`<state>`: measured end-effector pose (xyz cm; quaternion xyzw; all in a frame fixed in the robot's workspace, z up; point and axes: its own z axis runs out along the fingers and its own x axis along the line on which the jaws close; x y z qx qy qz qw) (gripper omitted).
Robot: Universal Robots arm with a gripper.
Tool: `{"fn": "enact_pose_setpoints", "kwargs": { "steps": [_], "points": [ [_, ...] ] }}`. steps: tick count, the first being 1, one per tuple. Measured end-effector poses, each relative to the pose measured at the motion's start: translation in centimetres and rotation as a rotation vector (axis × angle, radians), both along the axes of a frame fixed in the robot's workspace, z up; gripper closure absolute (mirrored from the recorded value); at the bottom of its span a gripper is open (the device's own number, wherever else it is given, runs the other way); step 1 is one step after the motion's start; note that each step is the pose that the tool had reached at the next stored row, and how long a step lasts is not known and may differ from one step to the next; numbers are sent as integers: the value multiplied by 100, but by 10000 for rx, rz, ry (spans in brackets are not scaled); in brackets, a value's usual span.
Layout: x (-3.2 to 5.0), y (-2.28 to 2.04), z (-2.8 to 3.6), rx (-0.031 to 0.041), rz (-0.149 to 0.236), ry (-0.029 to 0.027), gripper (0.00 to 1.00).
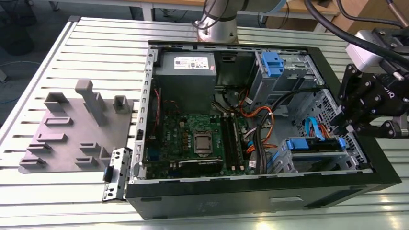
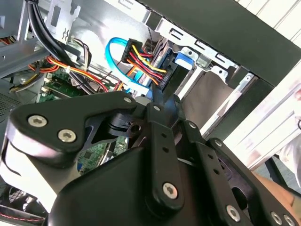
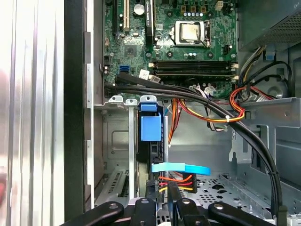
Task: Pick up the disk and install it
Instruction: 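Insert the second disk wire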
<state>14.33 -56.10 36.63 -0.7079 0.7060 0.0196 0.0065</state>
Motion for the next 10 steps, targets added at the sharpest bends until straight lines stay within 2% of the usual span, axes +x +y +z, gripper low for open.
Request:
{"fn": "enact_pose_setpoints", "kwargs": {
  "steps": [10],
  "points": [
    [0, 0, 2, -1, 0, 0, 75]
  ]
}}
